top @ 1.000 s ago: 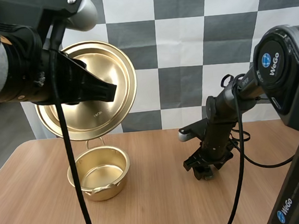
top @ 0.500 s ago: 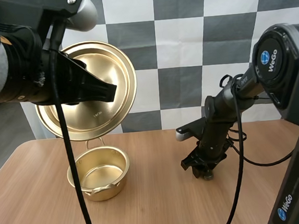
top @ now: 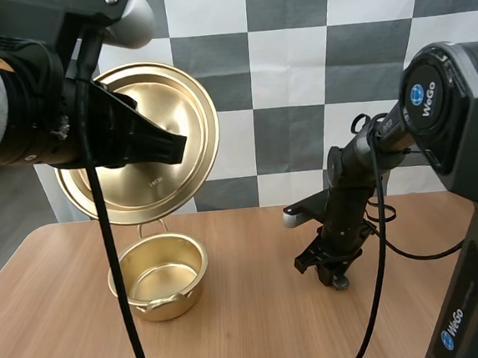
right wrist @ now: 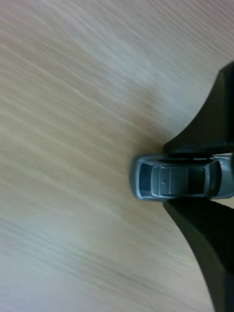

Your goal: Open the pot, put the car inside, and close it

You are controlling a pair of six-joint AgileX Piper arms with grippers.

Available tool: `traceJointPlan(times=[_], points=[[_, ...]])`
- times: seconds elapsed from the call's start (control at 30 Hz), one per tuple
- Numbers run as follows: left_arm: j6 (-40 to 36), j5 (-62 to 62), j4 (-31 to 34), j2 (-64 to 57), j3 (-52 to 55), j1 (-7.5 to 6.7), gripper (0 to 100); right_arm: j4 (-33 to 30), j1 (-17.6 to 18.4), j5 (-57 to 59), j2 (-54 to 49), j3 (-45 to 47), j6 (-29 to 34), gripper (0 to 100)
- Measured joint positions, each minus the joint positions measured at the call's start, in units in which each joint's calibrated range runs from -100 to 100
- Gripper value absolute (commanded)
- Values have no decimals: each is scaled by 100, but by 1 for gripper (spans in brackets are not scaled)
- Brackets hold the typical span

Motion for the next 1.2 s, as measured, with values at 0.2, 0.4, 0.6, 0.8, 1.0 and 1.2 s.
traceJointPlan(times=[0.2,0.4,0.6,0.8,1.0,1.2], points=[[0,0,98,-452,0,0,0,1342,7,1704,-1238,-1419,-1116,0],[-212,0,477,-960,0,0,0,2387,133,3046,-1361,-2056,-1956,0],[-328,0,1039,-1533,0,0,0,3212,572,3191,-1169,-2056,-2116,0],[-371,0,1356,-1948,0,44,0,3251,1174,3191,-860,-2056,-2116,0],[-472,0,1543,-2194,0,54,0,3106,1647,3191,-478,-2291,-2116,0],[-472,0,1753,-2324,0,54,0,3096,1727,3191,12,-2954,-2025,0]])
